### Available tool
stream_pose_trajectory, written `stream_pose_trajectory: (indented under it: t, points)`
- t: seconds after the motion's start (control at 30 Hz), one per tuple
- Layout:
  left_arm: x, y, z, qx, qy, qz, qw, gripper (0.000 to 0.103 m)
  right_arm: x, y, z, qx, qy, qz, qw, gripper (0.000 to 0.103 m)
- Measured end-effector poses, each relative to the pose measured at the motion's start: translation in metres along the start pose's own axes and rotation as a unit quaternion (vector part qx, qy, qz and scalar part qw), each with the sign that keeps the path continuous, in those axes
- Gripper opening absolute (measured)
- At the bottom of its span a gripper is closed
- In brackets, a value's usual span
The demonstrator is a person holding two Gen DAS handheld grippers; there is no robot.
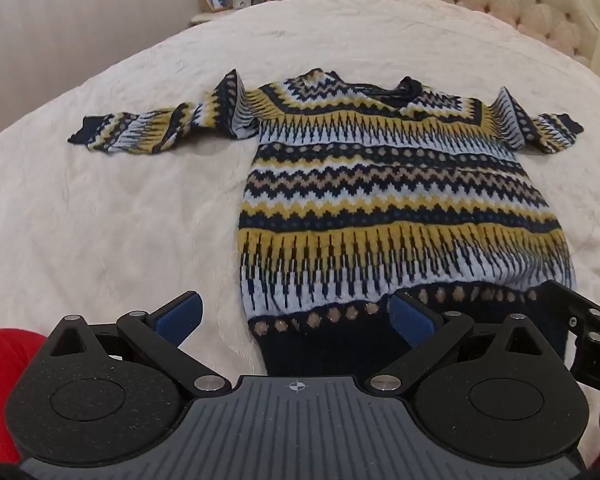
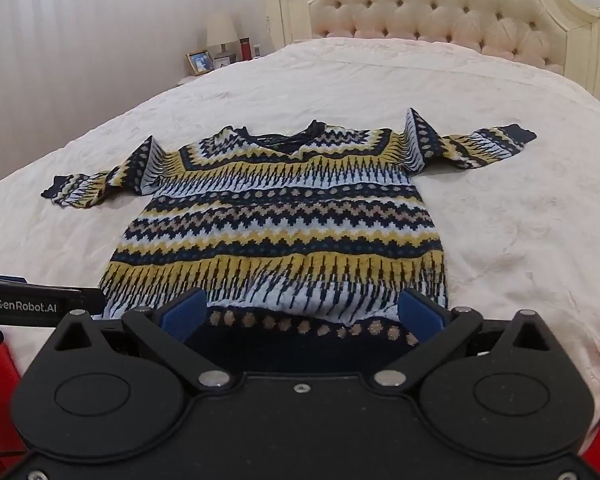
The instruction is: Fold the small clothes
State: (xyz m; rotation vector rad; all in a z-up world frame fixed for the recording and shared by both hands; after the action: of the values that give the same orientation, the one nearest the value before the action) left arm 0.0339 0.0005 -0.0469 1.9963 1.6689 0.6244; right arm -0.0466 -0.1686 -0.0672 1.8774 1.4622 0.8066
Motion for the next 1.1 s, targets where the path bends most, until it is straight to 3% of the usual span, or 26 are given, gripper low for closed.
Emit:
stream_pose_trajectory:
  t: [1.1]
  points:
    - [0.004,-0.004,0.007,0.017,0.003,-0.009,0.9998,0.101,0.012,0.0,0.006,0.009,0.008,-0.023,1.0,0.102]
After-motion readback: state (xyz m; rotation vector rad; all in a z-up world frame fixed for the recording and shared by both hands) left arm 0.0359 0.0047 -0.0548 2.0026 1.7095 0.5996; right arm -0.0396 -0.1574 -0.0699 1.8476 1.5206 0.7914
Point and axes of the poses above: each gripper's, at about its wrist camera, not at the fingertips, and z roughly the way its jaws point, x to its left, y to its top, the point moved 5 cm from there along z, roughly the way its jaws point, and after that the axes turned 1 degree about -y, right-handed, at the moved point
